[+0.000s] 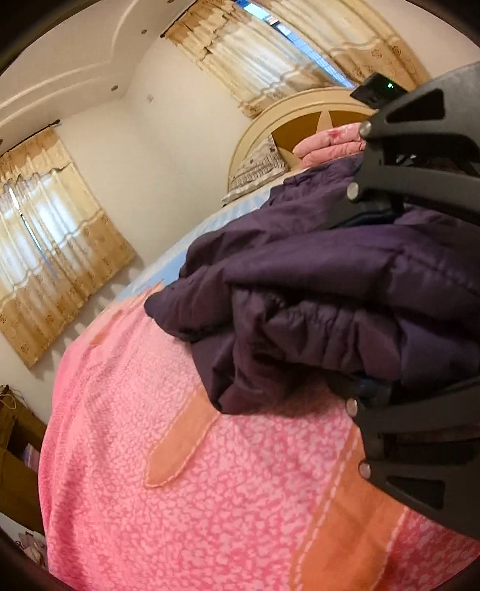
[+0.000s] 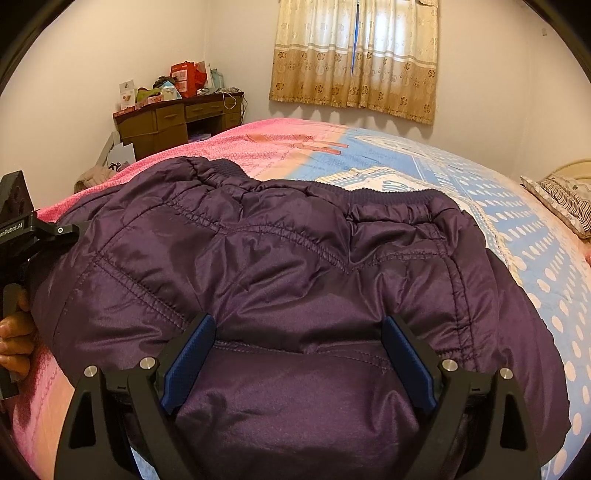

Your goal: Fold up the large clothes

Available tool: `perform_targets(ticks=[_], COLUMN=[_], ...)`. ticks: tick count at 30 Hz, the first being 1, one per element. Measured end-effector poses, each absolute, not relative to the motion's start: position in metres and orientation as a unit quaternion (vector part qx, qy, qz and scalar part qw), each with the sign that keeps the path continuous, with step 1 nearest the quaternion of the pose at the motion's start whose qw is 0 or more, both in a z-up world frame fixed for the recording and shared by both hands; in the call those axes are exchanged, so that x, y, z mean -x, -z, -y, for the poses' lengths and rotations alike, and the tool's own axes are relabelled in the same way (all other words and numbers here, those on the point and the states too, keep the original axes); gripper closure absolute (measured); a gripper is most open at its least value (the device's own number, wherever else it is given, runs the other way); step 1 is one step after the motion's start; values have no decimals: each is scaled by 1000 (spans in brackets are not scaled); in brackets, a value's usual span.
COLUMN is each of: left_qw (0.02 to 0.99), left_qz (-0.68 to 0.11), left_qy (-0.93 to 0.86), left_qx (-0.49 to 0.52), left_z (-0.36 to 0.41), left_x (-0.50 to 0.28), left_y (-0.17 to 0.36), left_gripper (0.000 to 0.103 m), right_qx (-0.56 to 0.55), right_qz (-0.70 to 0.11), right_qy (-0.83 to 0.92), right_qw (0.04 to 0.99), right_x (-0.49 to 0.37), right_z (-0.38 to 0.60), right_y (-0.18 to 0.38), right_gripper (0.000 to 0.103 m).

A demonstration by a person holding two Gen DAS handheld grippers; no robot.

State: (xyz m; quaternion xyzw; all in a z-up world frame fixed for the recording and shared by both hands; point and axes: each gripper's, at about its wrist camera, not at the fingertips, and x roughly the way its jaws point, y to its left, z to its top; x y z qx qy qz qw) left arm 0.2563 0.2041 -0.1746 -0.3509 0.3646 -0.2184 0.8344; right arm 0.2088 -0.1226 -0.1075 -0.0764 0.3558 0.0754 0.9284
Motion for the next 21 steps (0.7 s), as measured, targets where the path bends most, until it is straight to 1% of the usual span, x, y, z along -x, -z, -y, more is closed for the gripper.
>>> perform_targets(ticks=[1, 5, 6, 7, 9, 11, 15, 19, 21], left_qw=[835, 833, 834, 832, 835, 848, 858, 873, 876], left_qz=[-367, -375, -367, -353, -319, -293, -242, -222, -216], left_qy=[217, 230, 238, 256, 283, 302, 348, 383, 396], left_qx=[349, 336, 335, 343, 347, 322, 290, 206, 171], left_z=[-203, -201, -201, -202, -199, -189, -162, -111, -90], left_x=[-257, -260, -256, -255, -252, -247, -241, -242, -243], left_y=[174, 173, 172, 170, 160, 142, 95, 50, 38], left_gripper=[34, 34, 45, 63, 73, 75, 75, 75, 75], right_qx=[76, 77, 76, 75, 68, 61, 37, 21, 7], right_qz=[-355, -355, -354, -352, -345, -345, -338, -333, -331], right_qy=[-75, -75, -75, -75, -77, -79, -87, -94, -103], right_qw=[928, 929, 929, 930, 933, 933, 936, 938, 938], right_x=[-209, -208, -208, -207, -203, -201, -196, -193, -187], right_z=[124, 123, 124, 124, 125, 127, 136, 142, 151], right_y=[107, 107, 107, 107, 103, 101, 97, 93, 88], right_gripper=[12, 12, 12, 12, 12, 12, 12, 16, 17])
